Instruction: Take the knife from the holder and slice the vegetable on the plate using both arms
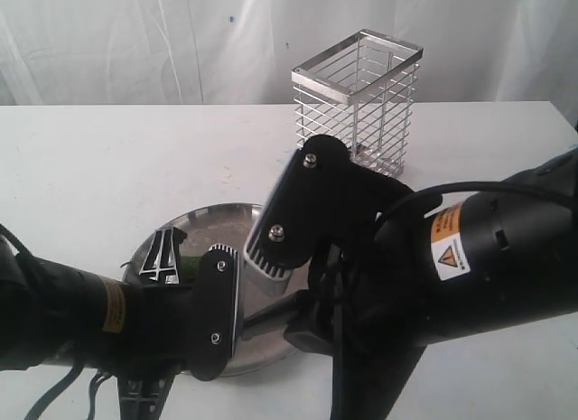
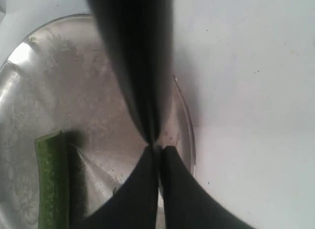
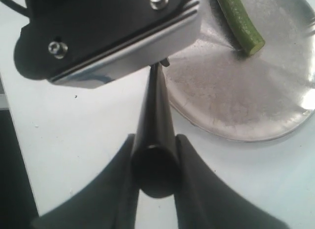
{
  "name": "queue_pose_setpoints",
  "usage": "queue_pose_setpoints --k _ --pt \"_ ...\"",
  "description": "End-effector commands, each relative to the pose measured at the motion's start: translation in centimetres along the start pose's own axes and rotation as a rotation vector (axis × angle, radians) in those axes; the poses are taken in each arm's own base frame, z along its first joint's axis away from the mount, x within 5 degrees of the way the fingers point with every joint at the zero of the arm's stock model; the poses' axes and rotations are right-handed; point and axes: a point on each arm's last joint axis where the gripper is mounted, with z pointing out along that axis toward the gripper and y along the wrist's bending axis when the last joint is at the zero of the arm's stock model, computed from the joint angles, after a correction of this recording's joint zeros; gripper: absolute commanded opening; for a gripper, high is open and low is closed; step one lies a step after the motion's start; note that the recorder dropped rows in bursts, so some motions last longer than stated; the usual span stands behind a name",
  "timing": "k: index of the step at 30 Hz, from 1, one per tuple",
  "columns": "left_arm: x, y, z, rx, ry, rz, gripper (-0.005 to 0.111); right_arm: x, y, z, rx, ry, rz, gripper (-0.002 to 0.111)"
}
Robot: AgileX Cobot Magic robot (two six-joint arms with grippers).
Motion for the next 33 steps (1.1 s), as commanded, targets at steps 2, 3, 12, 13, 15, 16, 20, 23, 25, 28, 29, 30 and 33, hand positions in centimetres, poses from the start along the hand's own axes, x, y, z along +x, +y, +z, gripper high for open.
queue_pose_setpoints --k 2,3,12,13,15,16,20,23,25,28,29,30,33 --pt "0.5 -0.6 -0.3 0.046 0.052 0.032 0.000 0.3 0.1 -0.4 -0.022 0.041 0.010 0.000" --pt "0.6 -0.6 -0.3 0.048 0.057 0.039 0.000 0.4 0.2 -0.4 -0.026 0.050 0.010 0.000" --pt "0.7 -0.7 -0.4 0.054 0.070 0.055 0.000 1.3 -0.2 -0.5 0.018 0.156 0.008 0.013" --pt "0.7 -0.7 -0.4 0.054 0.070 0.055 0.000 1.4 -0.3 -0.5 0.025 0.167 0.009 0.016" --pt "0.7 -0.7 -0.4 0.055 0.071 0.055 0.000 1.6 -0.5 -0.6 0.049 0.182 0.012 0.020" --pt "0.8 -0.7 -0.4 0.057 0.073 0.055 0.000 1.6 -0.7 -0.6 0.066 0.189 0.013 0.022" --pt "0.9 -0.8 -0.5 0.070 0.087 0.055 0.000 2.0 -1.3 -0.7 0.135 0.235 0.022 0.026" --pt "0.9 -0.8 -0.5 0.072 0.089 0.055 0.000 2.2 -1.3 -0.8 0.138 0.249 0.017 0.026" --pt "0.9 -0.8 -0.5 0.072 0.089 0.055 0.000 2.2 -1.2 -0.8 0.130 0.246 0.025 0.026" --pt "1.0 -0.8 -0.5 0.070 0.097 0.075 0.000 2.1 -1.2 -0.7 0.121 0.243 0.014 0.026" --pt "1.1 -0.8 -0.5 0.072 0.109 0.096 0.000 2.0 -1.1 -0.8 0.116 0.240 0.006 0.026" --pt "1.1 -0.7 -0.6 0.076 0.128 0.111 0.000 1.9 -1.1 -0.9 0.108 0.242 -0.002 0.026" --pt "1.0 0.0 -1.1 0.098 0.186 0.139 0.000 1.4 -1.0 -1.5 0.088 0.230 -0.036 0.026"
